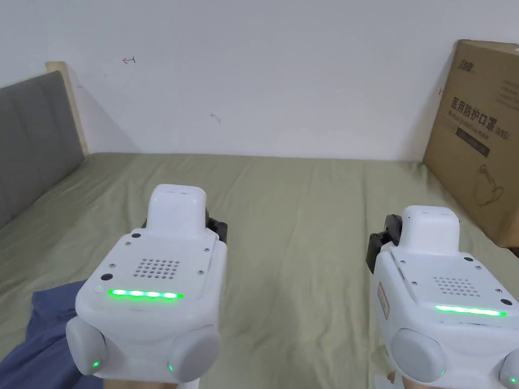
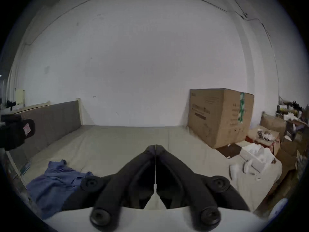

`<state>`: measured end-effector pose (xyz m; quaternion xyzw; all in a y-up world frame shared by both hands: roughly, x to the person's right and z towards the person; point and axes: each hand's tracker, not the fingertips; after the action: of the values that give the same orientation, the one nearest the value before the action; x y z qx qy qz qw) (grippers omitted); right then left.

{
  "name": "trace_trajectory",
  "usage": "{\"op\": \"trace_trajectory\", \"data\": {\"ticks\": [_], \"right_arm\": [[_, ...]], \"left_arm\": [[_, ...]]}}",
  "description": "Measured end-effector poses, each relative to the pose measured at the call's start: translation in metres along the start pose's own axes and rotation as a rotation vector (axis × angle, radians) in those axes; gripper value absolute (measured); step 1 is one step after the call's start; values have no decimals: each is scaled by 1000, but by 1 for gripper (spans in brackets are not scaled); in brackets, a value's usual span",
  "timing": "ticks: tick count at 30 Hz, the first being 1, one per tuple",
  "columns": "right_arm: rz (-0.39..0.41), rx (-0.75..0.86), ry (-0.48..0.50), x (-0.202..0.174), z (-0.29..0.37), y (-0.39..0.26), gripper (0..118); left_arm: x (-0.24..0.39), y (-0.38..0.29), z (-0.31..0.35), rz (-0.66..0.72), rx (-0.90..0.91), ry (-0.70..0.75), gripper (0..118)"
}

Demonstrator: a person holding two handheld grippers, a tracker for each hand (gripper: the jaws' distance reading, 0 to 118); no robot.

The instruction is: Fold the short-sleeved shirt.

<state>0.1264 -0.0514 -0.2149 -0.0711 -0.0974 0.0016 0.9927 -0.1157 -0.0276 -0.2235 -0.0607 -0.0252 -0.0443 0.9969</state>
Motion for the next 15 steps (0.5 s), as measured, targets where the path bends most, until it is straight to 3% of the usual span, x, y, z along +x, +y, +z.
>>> {"op": "trace_trajectory", "data": {"ticks": [4,10,15], "right_arm": [[45,-20,-7,0,-2,-1,0],[55,-27,48,-9,-5,7,0],[46,-28,162,-37,-13,14,0]], "left_arm": [[3,-1,-1,-32,-4,-28,0],[-12,3,-3,38,-22,-26,0],[-51,6,11,45,-24,73,0]]}}
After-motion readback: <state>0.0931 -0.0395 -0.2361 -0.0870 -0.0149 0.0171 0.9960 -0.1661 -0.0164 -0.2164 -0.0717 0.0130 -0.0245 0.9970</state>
